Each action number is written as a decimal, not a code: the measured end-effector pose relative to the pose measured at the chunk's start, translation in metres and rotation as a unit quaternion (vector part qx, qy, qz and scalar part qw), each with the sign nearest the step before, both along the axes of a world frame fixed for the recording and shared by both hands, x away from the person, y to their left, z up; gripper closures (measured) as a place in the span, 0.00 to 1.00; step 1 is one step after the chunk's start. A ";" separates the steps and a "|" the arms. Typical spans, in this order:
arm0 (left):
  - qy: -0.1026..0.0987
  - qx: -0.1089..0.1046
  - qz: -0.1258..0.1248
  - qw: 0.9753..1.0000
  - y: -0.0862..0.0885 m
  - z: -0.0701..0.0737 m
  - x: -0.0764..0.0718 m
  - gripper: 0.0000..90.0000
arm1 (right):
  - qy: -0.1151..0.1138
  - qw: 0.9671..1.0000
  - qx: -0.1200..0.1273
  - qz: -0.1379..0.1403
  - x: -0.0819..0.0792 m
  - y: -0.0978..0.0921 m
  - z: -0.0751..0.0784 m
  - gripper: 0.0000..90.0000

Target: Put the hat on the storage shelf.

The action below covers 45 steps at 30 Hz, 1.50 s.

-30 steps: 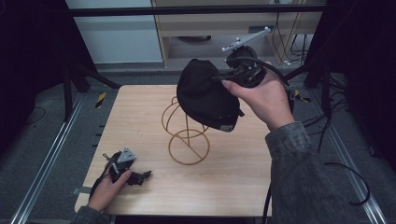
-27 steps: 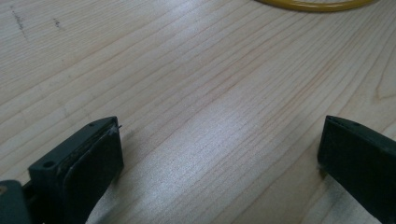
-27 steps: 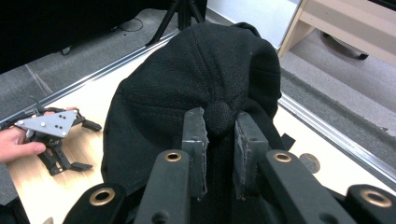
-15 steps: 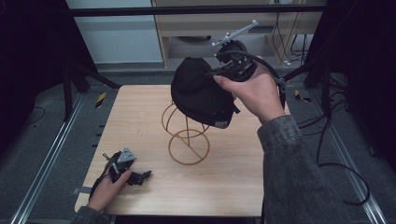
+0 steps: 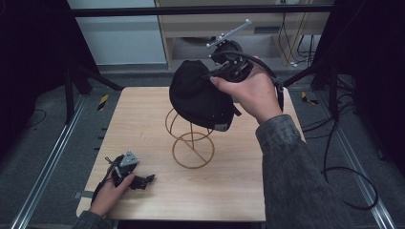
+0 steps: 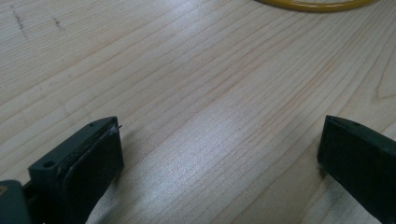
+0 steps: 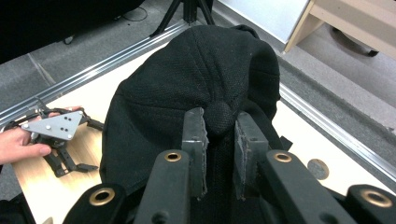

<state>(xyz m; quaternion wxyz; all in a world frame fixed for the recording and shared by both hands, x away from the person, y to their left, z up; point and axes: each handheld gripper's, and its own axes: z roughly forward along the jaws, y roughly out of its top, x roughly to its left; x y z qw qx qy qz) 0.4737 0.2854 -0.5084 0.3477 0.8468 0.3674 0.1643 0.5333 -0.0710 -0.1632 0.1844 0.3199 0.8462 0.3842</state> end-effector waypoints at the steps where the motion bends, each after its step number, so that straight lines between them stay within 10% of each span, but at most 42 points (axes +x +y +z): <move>1: 0.000 0.000 0.000 1.000 0.000 0.000 0.000 0.00 | -0.001 1.000 -0.002 0.003 0.001 0.002 0.000 0.86; 45: 0.002 -0.001 -0.002 1.000 0.000 0.000 0.001 0.00 | 0.051 0.997 -0.053 0.033 0.030 0.050 -0.043 0.85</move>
